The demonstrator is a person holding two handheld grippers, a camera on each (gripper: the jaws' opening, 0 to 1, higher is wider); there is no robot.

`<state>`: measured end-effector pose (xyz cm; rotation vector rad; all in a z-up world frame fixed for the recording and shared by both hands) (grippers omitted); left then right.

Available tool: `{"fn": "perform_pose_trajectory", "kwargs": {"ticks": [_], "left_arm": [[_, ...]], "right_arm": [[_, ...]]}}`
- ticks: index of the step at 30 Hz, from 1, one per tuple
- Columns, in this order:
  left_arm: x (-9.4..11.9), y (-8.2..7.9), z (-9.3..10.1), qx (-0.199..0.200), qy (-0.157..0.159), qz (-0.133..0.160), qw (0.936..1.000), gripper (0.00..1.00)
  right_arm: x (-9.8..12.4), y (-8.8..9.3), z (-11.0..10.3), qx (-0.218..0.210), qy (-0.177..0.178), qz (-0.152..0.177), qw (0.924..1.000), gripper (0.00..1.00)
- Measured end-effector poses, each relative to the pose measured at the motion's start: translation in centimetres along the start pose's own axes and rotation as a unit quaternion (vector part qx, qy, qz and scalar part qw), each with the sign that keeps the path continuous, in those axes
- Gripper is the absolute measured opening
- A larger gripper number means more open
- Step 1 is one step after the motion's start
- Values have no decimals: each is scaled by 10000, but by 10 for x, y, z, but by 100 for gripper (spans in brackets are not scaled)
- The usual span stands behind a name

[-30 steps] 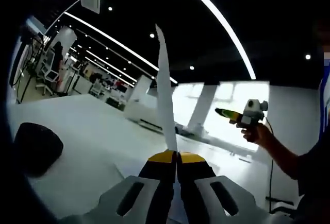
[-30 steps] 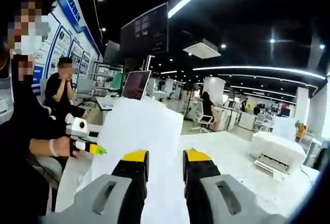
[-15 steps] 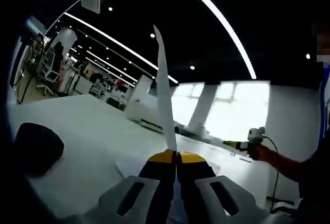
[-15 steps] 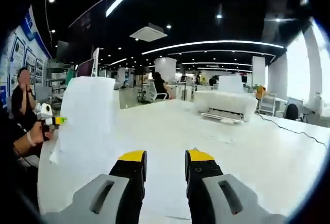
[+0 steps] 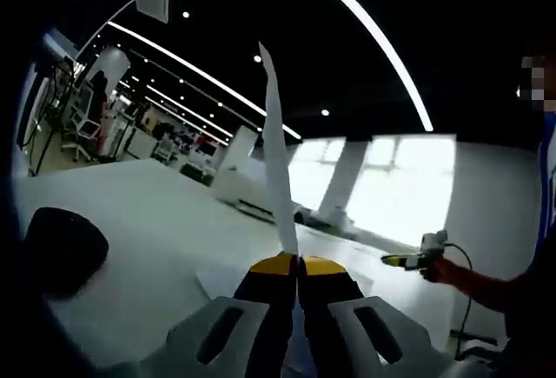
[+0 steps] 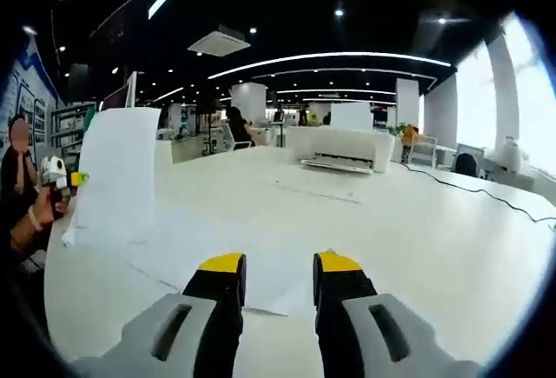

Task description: Organize the stack of printing papers by aligning and flattening the scattered papers on the table

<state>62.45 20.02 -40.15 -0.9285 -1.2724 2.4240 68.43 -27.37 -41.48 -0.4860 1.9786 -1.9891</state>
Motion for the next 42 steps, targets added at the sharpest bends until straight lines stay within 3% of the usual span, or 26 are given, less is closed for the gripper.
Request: {"fn": "perform_pose_trajectory", "kwargs": {"ticks": [14,25,42], "left_arm": [[1,1,1,-16,-15,-27,10000,6],[1,1,2,5,-12,-26,10000,6],[0,2,1,7,-18,-33,10000,6]], "right_arm": [[-1,22,8,-226,129,-138,9996,28],[-4,33,8,-167,167,-240,9994,33],[-28,54,16,-112,293,-492,9983,33]]}}
Point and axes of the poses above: the point that each gripper's makers call its tool centre point, and the gripper's own axes: x roughly backward along the fingers, z roughly to its right, y roughly out of its underside, the point moved 4 cm from there along x, roughly backward along the fingers, and after that the axes turned 15 degrees about z, right-handed, at the moved point
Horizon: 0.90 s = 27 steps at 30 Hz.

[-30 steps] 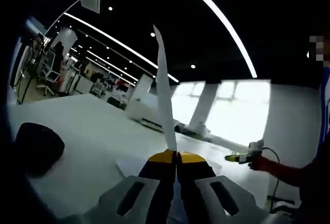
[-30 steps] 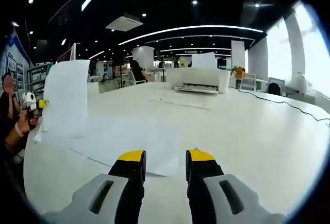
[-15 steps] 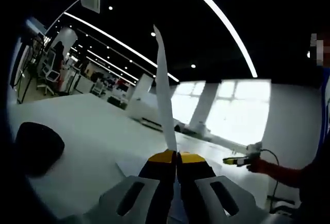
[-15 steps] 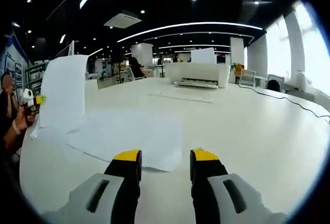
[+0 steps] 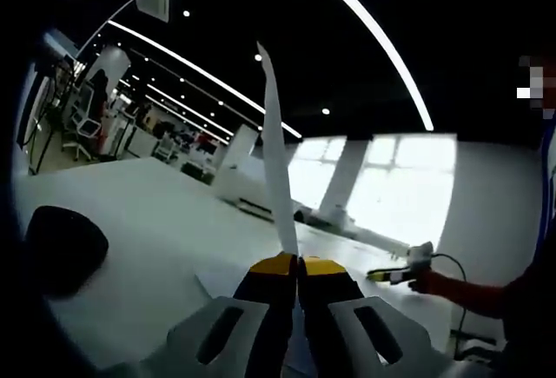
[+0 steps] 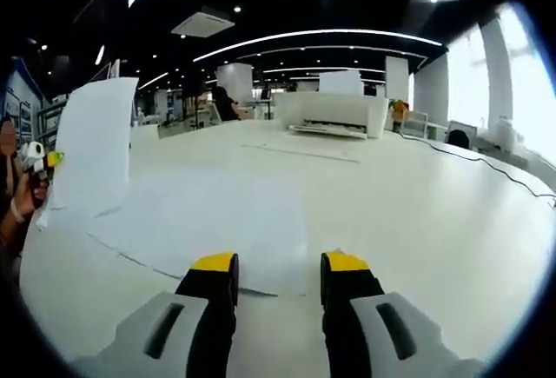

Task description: Organize the stack of printing papers by aligning and flattening the scattered papers on the table

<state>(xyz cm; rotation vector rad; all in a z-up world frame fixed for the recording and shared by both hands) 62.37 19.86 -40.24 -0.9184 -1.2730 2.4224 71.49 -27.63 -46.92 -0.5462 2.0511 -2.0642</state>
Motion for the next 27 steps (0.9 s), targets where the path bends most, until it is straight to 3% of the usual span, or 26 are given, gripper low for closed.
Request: {"fn": "perform_pose_trajectory", "kwargs": {"ticks": [9,11,23,27], "left_arm": [[0,1,0,-22,13,-26,10000,6],[0,1,0,-25,17,-31,10000,6],[0,2,-1,-4,26,-45,10000,6],[0,2,0,4,29,-38,10000,6]], "right_arm": [[3,0,-6,-18,64,28,10000,32],[3,0,-7,-33,67,40,10000,25],[3,1,-10,-165,183,8,9997,16],[2,1,-12,-283,191,23,9994,6]]}}
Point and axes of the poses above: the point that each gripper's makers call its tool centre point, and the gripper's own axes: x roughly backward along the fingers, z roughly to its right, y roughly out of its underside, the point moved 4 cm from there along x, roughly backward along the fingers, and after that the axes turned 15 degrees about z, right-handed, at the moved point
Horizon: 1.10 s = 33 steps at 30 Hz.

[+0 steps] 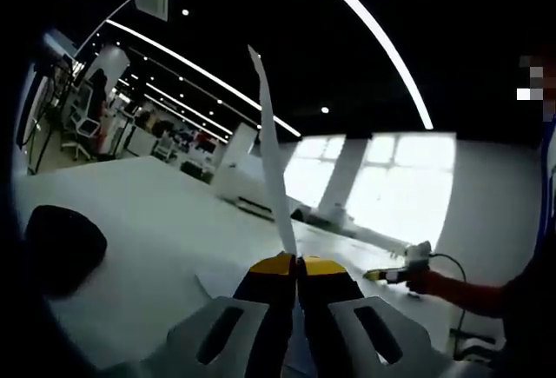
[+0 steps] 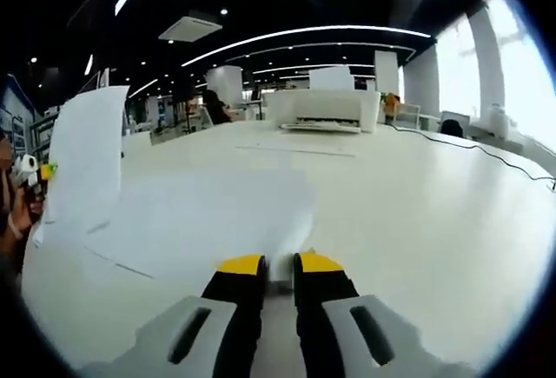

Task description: Organize the stack of printing papers by aligning and flattening the scattered papers on the table

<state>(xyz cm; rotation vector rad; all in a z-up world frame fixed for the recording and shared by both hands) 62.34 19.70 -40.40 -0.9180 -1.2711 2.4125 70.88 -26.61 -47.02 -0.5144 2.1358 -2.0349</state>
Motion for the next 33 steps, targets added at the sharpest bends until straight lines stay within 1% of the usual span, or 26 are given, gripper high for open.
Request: {"fn": "perform_pose_trajectory", "kwargs": {"ticks": [2,3,5,6,7,9,10,14,17,18,22,25,28,30,32,33], "left_arm": [[0,0,0,3,0,-5,10000,6],[0,0,0,9,-2,-4,10000,6],[0,0,0,21,-2,-8,10000,6],[0,0,0,24,-2,-9,10000,6],[0,0,0,26,-1,-9,10000,6],[0,0,0,25,-5,-11,10000,6],[0,0,0,23,-7,-10,10000,6],[-1,0,0,24,-12,-4,10000,6],[-1,0,0,20,-14,4,10000,6],[-1,0,0,21,-11,6,10000,6],[-1,0,1,30,-7,6,10000,6],[-1,-1,0,34,-5,6,10000,6],[-1,-1,0,30,-9,8,10000,6],[-1,-1,1,25,-5,8,10000,6],[-1,-1,0,23,-9,8,10000,6],[-1,-1,0,29,-7,11,10000,6]], "right_arm": [[-1,0,1,9,-36,9,10000,2],[-2,-1,1,131,-65,55,9999,1],[0,-6,4,196,-58,134,9997,0],[3,-13,3,194,-101,246,9995,0],[6,-20,3,188,-71,340,9992,0],[12,-37,2,436,-156,586,9972,0],[14,-43,3,520,-158,658,9964,0],[29,-66,-4,666,-186,814,9943,0],[37,-77,-7,898,-198,891,9918,0],[40,-79,-9,919,-198,909,9914,0],[52,-91,-5,922,-183,995,9906,0],[65,-105,0,851,-172,1172,9893,0],[74,-115,-1,798,-215,1283,9883,0],[79,-121,-2,902,-247,1329,9867,0],[82,-122,-1,1012,-266,1299,9860,0],[84,-124,-1,1037,-300,1338,9851,0]]}}
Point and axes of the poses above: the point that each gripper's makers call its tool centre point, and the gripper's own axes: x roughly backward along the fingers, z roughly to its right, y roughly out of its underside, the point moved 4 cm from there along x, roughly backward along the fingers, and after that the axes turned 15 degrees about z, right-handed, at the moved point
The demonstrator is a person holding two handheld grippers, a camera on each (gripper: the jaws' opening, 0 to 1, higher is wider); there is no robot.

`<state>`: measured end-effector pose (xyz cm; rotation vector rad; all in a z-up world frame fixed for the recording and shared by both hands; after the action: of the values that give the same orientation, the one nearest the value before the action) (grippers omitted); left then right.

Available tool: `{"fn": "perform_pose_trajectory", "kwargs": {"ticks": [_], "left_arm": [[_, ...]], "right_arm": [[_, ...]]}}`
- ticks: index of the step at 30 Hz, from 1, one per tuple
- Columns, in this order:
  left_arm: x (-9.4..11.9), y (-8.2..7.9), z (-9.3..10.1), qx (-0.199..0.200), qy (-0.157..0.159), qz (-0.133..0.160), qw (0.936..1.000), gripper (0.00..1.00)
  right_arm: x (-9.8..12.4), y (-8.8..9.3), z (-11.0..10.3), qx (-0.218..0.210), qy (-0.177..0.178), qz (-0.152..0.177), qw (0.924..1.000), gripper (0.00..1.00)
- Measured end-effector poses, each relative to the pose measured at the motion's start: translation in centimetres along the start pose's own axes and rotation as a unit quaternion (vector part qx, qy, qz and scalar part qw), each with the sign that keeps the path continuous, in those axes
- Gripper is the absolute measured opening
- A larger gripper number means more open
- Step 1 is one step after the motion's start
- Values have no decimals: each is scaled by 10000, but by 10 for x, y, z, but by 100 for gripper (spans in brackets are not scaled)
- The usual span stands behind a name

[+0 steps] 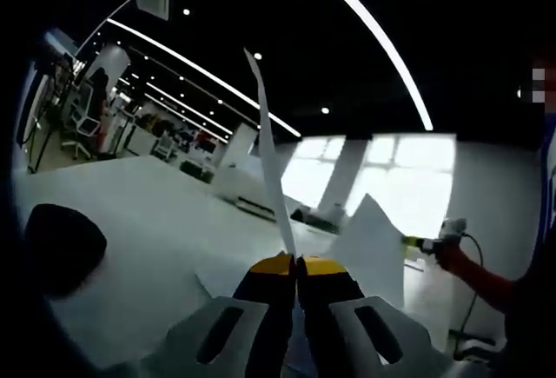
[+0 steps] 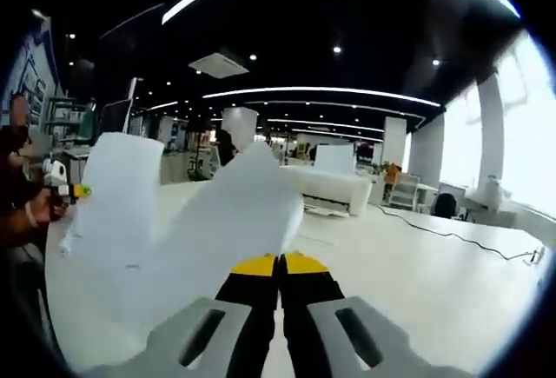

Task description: Organize the stack of printing papers by aligning and flattening the scattered papers on the table

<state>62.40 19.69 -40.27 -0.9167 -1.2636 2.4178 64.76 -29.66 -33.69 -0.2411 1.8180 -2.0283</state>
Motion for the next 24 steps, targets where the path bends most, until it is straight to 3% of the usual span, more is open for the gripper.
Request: {"fn": "perform_pose_trajectory", "kwargs": {"ticks": [6,10,18,24], "left_arm": [[-1,0,-1,-2,-16,-10,10000,6],[0,0,-1,-10,-25,-14,10000,6],[0,0,-2,-12,-31,-4,10000,6],[0,0,-1,-5,-21,3,10000,6]], "right_arm": [[12,-6,-6,118,-111,-1,9999,0],[20,-19,-1,218,-81,86,9997,0],[27,-49,-12,405,-226,314,9984,0],[24,-55,-20,454,-348,313,9979,0]]}}
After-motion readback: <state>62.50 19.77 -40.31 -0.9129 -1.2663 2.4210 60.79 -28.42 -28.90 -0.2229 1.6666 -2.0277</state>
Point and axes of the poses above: the point that each gripper's makers call its tool centre point, and the gripper's own axes: x roughly backward along the fingers, z roughly to its right, y roughly out of its underside, the point moved 4 cm from there along x, roughly backward along the fingers, and after that the axes turned 15 degrees about z, right-handed, at the moved point
